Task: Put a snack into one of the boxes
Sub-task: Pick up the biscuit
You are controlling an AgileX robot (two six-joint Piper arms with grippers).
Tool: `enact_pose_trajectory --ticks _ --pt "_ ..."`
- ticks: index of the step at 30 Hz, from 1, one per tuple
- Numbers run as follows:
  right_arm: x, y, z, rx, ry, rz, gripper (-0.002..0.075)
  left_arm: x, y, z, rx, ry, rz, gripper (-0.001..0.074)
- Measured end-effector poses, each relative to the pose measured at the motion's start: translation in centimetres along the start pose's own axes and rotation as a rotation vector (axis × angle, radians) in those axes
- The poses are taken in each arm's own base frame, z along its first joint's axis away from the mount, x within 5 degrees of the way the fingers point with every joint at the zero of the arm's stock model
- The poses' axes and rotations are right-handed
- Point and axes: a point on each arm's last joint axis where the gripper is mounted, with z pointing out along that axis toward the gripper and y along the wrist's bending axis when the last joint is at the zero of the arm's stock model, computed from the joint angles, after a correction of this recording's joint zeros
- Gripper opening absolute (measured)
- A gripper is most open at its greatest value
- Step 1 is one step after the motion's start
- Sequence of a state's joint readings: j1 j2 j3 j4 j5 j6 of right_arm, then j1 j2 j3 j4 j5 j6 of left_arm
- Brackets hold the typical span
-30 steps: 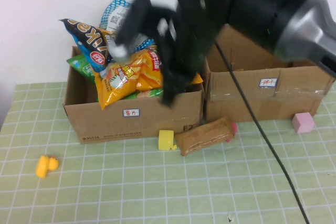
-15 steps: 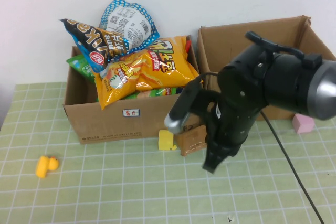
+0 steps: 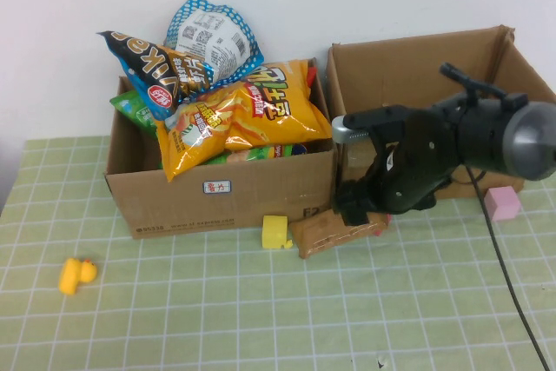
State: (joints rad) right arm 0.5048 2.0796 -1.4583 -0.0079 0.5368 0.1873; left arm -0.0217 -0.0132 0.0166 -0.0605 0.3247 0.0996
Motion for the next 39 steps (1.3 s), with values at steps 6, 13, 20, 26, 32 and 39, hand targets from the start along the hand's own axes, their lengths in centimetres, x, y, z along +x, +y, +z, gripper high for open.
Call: enact_pose_trajectory --ticks 6,13,20,26,32,39 --pt "0.1 -0.7 3.7 -0.035 -0.047 0.111 0.0590 0.0 0.0 0.0 0.000 0.000 0.000 -0.0003" --pt "0.8 -1.1 6.7 -0.044 -0.051 0.173 0.0590 0.0 0.0 0.0 0.000 0.000 0.000 -0.0003" --pt "1.3 -1.2 7.2 -0.021 -0.001 0.144 0.0590 0.0 0.0 0.0 0.000 0.000 0.000 -0.0003" --pt "1.8 -1.7 6.4 0.025 0.075 0.089 0.0590 0.0 0.0 0.0 0.000 0.000 0.000 -0.0002" --pt "1.1 -2.1 6.2 0.019 0.018 0.136 0.0590 0.0 0.0 0.0 0.000 0.000 0.000 -0.0002" --pt "1.4 -2.0 7.8 -0.005 -0.006 0.196 0.0590 0.0 0.0 0.0 0.000 0.000 0.000 -0.0002"
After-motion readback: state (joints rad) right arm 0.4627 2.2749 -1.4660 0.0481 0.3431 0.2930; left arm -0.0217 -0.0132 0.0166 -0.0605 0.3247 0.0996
